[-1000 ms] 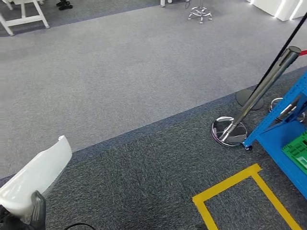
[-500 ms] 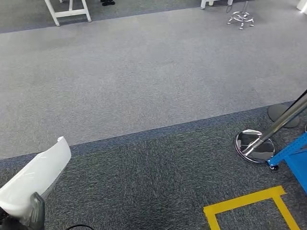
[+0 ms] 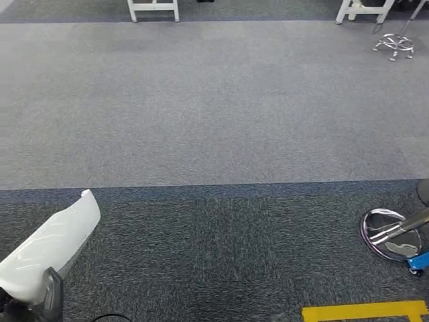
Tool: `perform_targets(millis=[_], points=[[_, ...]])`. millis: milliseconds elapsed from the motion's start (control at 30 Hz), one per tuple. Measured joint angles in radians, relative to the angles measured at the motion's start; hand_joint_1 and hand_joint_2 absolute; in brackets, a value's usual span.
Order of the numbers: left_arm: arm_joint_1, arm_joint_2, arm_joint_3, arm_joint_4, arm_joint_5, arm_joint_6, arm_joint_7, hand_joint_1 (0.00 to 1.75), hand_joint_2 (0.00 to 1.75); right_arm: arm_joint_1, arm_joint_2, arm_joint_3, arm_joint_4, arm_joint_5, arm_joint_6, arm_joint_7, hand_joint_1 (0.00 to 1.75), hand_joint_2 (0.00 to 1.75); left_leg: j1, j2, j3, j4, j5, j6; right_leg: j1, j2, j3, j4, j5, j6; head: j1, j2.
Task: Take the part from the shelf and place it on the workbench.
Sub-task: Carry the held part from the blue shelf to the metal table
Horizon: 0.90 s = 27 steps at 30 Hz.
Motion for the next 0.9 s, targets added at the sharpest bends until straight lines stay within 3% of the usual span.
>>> perform_targets(millis=[67,133,200,233,267,333,400,433,467,533,600,633,700,767,833,900], points=[[0.0,0.0,0.0,0.0,0.001,0.0,0.0,1.75,1.75,-0.002,-0.001,0.0,0.0,0.0,-0.001,0.0,0.0,0.0,-0.002,-0.026,-0.007,0.001,0.009,-0.005,0.009,0.051,0.056,-0.13,0.052,-0.018,0.0,0.0],[0.0,0.0,0.0,0.0,0.001,0.0,0.0,1.75,1.75,-0.003,-0.002,0.0,-0.001,0.0,-0.001,0.001,0.0,0.0,0.002,-0.049,-0.015,0.0,0.021,-0.017,0.014,0.072,0.074,-0.178,0.064,-0.024,0.0,0.0],[0.003,-0.001,0.0,-0.002,0.001,0.0,0.0,1.75,1.75,-0.004,0.0,0.0,-0.001,0.0,-0.001,0.001,0.0,0.0,0.004,-0.062,-0.025,-0.003,0.031,-0.029,0.012,0.046,0.072,-0.189,0.081,-0.027,0.0,0.0],[0.005,-0.001,0.0,-0.003,0.001,0.0,0.0,1.75,1.75,-0.005,0.001,0.0,-0.001,0.0,-0.001,0.001,0.0,0.0,0.003,-0.046,-0.033,0.006,0.019,-0.033,0.01,0.032,0.069,-0.196,0.092,-0.03,-0.002,0.0],[0.005,-0.001,0.0,-0.004,0.001,0.0,0.0,1.75,1.75,-0.006,0.002,0.0,-0.001,0.0,-0.001,0.001,0.0,0.0,0.002,-0.02,-0.046,0.033,-0.008,-0.037,0.006,0.015,0.066,-0.204,0.104,-0.033,-0.004,0.0],[0.004,0.0,0.0,-0.005,0.001,0.0,0.0,1.75,1.75,-0.004,0.003,0.0,-0.001,0.0,-0.001,0.001,0.0,0.0,0.006,0.035,-0.081,0.141,-0.096,-0.047,0.004,-0.018,0.05,-0.208,0.118,-0.036,-0.009,0.0],[0.003,0.001,0.001,-0.005,0.001,0.0,0.0,1.75,1.75,0.0,0.003,-0.001,-0.001,0.0,-0.001,0.001,0.0,0.0,0.017,0.051,-0.099,0.246,-0.158,-0.063,0.001,-0.057,0.032,-0.207,0.13,-0.033,-0.01,0.0],[0.003,0.001,0.001,-0.005,0.001,0.0,0.0,1.75,1.75,0.001,0.003,-0.001,-0.001,0.0,-0.001,0.001,0.0,0.0,0.023,0.055,-0.085,0.255,-0.164,-0.07,0.0,-0.075,0.023,-0.205,0.135,-0.029,-0.01,0.0],[0.004,0.002,0.002,-0.005,0.001,0.0,0.0,1.75,1.75,0.001,0.003,-0.001,-0.001,0.0,-0.001,0.001,0.0,0.0,0.028,0.061,-0.051,0.221,-0.153,-0.077,-0.003,-0.091,0.015,-0.202,0.141,-0.024,-0.01,0.0],[0.004,0.002,0.002,-0.005,0.001,0.0,0.0,1.75,1.75,-0.003,0.004,-0.001,-0.002,0.0,-0.001,0.0,0.0,0.0,0.036,0.093,0.052,0.076,-0.112,-0.089,-0.008,-0.117,0.0,-0.19,0.147,-0.014,-0.011,0.0],[0.003,0.002,0.002,-0.005,0.0,0.0,0.0,1.75,1.75,-0.006,0.005,-0.001,-0.003,0.0,-0.001,-0.003,0.0,0.0,0.034,0.12,0.113,-0.025,-0.09,-0.078,-0.009,-0.135,-0.011,-0.177,0.15,-0.001,-0.006,0.0],[0.004,0.002,0.003,-0.005,-0.001,0.0,0.0,1.75,1.75,-0.008,0.006,0.0,-0.003,0.001,-0.001,-0.004,0.0,0.0,0.03,0.124,0.117,-0.038,-0.089,-0.067,-0.01,-0.143,-0.013,-0.174,0.151,0.006,-0.004,0.0],[0.007,0.002,0.004,-0.005,-0.003,0.0,0.0,1.75,1.75,-0.012,0.008,-0.001,-0.003,0.002,-0.001,-0.006,0.0,0.0,0.025,0.107,0.111,-0.037,-0.079,-0.043,-0.016,-0.151,-0.01,-0.175,0.157,0.021,0.0,0.0],[0.007,0.001,0.005,-0.006,-0.005,0.0,0.0,1.75,1.75,-0.013,0.01,-0.001,-0.003,0.002,-0.001,-0.007,0.0,0.0,0.025,0.092,0.105,-0.041,-0.065,-0.024,-0.022,-0.109,-0.022,-0.147,0.13,0.032,0.002,0.0],[0.006,0.0,0.005,-0.007,-0.006,0.0,0.0,1.75,1.75,-0.01,0.011,0.0,-0.003,0.002,-0.001,-0.008,0.0,0.0,0.024,0.074,0.093,-0.042,-0.053,-0.011,-0.023,-0.045,-0.068,-0.036,0.054,0.036,0.006,0.0],[0.005,-0.001,0.005,-0.007,-0.007,0.0,0.0,1.75,1.75,-0.006,0.011,0.0,-0.003,0.003,-0.001,-0.008,0.0,0.0,0.02,0.049,0.078,-0.041,-0.042,-0.007,-0.02,-0.024,-0.117,0.094,-0.007,0.032,0.007,0.0]])
